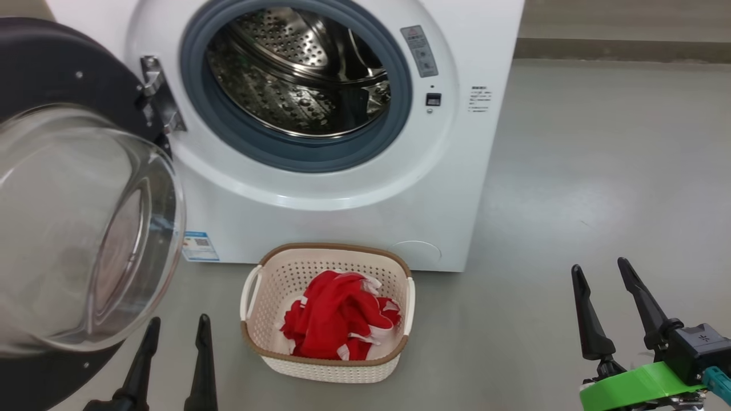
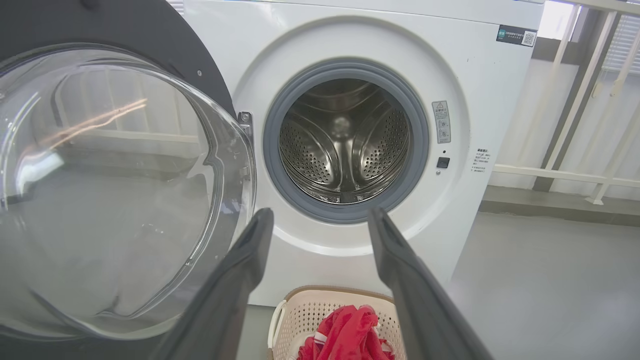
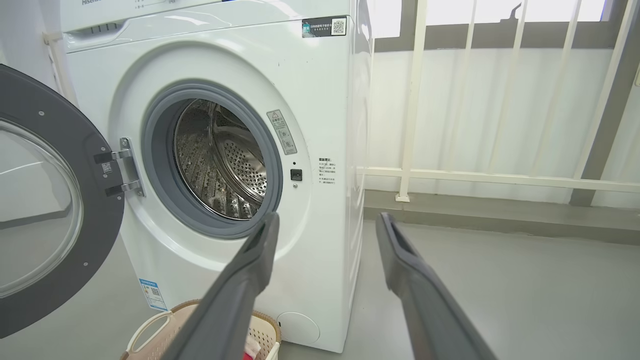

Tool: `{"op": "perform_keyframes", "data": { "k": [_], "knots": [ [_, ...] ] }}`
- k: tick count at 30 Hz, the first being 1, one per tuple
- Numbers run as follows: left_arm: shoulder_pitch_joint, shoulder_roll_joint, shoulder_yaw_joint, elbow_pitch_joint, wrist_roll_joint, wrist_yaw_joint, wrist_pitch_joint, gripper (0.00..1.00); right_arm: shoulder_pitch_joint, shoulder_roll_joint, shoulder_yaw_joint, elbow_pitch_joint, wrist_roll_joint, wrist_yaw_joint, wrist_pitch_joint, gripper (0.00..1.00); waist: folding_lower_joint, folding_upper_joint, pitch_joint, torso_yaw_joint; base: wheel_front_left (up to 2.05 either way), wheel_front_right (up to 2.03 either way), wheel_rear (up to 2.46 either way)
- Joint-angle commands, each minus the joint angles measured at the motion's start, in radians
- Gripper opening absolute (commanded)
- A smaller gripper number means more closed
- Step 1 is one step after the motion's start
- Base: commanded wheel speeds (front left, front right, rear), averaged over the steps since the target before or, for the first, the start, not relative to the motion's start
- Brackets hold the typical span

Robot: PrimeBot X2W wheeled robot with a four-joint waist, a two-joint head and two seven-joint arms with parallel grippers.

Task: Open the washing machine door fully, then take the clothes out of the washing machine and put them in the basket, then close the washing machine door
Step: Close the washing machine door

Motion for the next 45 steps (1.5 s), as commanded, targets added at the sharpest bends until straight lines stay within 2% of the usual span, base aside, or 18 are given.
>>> {"op": "perform_keyframes", "data": {
  "k": [1, 30, 36, 45],
  "knots": [
    [-0.018, 0.009, 0.038, -0.035, -0.005, 0.008, 0.000, 1.00, -0.020, -0.014, 0.033, -0.022, -0.004, 0.005, -0.006, 1.00, 0.0000, 0.0000, -0.002, 0.028, 0.00, 0.00, 0.00],
    [0.010, 0.062, 0.065, -0.111, 0.013, 0.065, 0.041, 1.00, -0.075, -0.014, 0.120, -0.009, 0.015, 0.005, -0.006, 1.00, 0.0000, 0.0000, -0.012, 0.360, 0.00, 0.00, 0.00],
    [0.018, 0.061, 0.063, -0.132, 0.018, 0.078, 0.046, 1.00, -0.073, -0.014, 0.134, -0.006, 0.018, 0.005, -0.006, 1.00, 0.0000, 0.0000, -0.013, 0.401, 0.00, 0.00, 0.00],
    [0.035, 0.054, 0.077, -0.154, 0.015, 0.106, 0.029, 1.00, -0.102, -0.014, 0.163, 0.008, 0.004, 0.005, -0.006, 1.00, 0.0000, 0.0000, 0.002, 0.412, 0.00, 0.00, 0.00]
  ]
}}
